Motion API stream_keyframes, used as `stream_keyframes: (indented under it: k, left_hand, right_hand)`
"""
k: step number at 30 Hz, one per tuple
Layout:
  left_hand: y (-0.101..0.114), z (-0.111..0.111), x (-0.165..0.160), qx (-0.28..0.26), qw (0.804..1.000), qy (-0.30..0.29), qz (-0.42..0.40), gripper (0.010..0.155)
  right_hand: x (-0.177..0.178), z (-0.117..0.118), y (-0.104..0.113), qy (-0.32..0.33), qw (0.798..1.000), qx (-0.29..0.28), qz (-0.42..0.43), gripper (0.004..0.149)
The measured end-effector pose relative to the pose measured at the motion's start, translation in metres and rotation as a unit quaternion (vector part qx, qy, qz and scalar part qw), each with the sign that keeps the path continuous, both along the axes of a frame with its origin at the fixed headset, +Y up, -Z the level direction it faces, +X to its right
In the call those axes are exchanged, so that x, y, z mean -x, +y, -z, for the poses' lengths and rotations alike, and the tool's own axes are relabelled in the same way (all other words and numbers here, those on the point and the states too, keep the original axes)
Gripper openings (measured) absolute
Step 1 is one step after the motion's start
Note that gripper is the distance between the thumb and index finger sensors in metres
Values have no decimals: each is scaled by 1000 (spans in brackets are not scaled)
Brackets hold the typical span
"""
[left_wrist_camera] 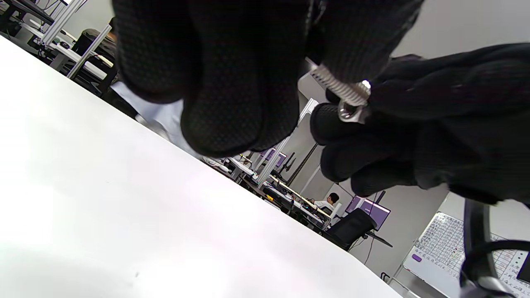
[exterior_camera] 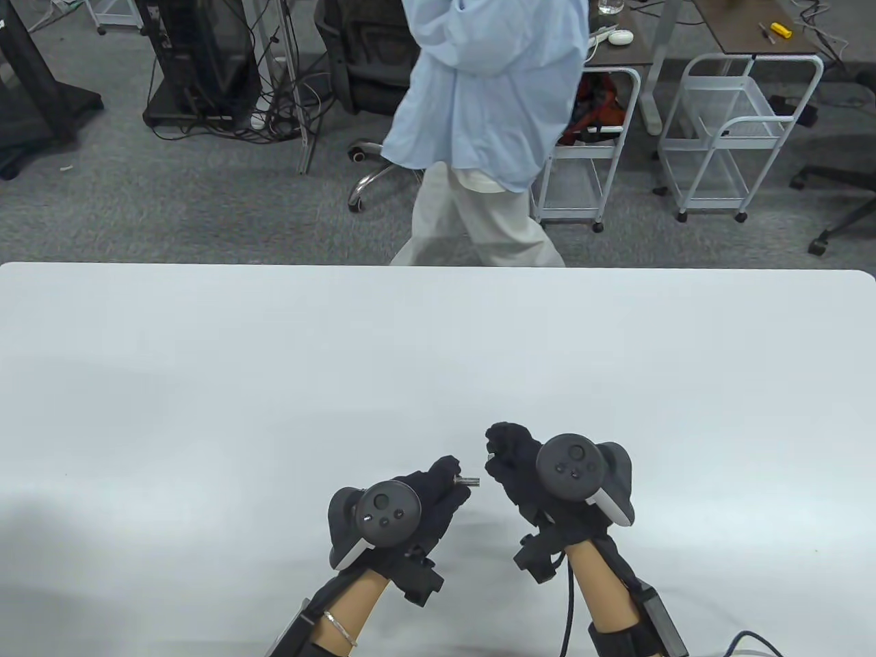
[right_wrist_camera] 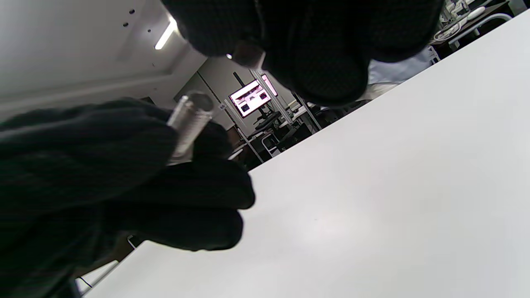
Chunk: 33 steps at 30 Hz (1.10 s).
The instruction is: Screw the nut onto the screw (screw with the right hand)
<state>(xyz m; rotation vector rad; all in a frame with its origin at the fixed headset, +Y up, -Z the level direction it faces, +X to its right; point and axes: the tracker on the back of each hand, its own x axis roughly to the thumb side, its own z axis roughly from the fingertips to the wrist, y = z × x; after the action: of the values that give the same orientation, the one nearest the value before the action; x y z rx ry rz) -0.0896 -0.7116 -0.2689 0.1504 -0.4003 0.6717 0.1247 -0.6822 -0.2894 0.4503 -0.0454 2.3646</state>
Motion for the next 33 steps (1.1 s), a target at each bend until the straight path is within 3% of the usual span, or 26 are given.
stream_keyframes:
  k: [12,33]
  left_hand:
    - [4,-5,-4,-14,1000,-9,-12,51]
    - [9,-8,-10,-44,999,-28,4,50]
  right_hand:
    - [-2,-16,-11,10,996,20,85,52]
    - [-11,-10,-29,33,985,66,158,49]
